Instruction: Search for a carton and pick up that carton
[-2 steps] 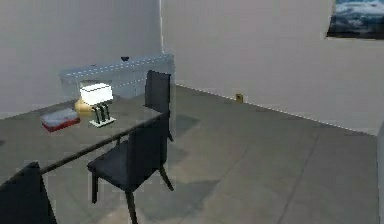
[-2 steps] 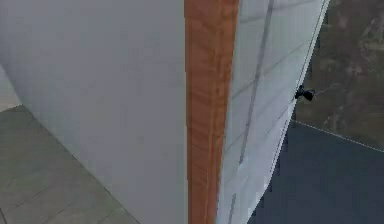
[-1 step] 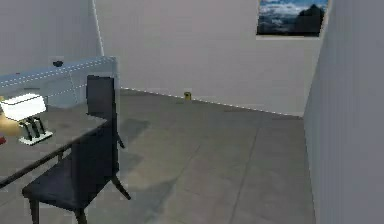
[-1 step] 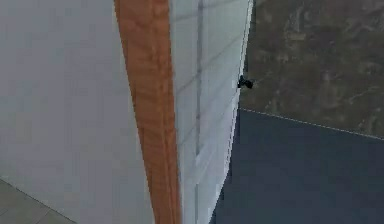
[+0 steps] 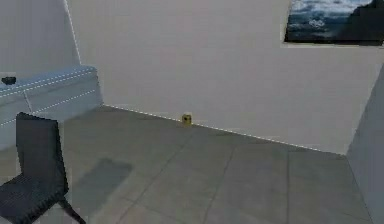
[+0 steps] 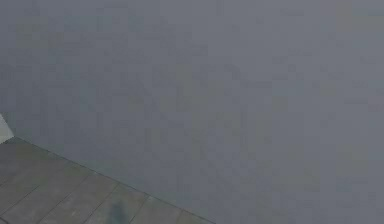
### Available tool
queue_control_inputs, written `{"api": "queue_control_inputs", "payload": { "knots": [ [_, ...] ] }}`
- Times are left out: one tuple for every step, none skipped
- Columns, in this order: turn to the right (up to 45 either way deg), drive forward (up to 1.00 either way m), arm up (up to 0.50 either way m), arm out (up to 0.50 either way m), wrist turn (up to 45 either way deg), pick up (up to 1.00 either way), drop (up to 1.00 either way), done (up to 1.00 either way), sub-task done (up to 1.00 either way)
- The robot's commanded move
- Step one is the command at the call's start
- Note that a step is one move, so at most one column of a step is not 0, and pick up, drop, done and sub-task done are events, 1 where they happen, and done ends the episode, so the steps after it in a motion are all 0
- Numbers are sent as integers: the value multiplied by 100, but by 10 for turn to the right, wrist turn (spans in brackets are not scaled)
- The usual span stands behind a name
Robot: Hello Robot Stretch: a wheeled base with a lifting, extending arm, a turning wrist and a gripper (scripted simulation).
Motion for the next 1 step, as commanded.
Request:
{"api": "queue_control_inputs", "payload": {
  "knots": [
    [30, 0, 0, 0, 0, 0, 0, 0, 0]
  ]
}}
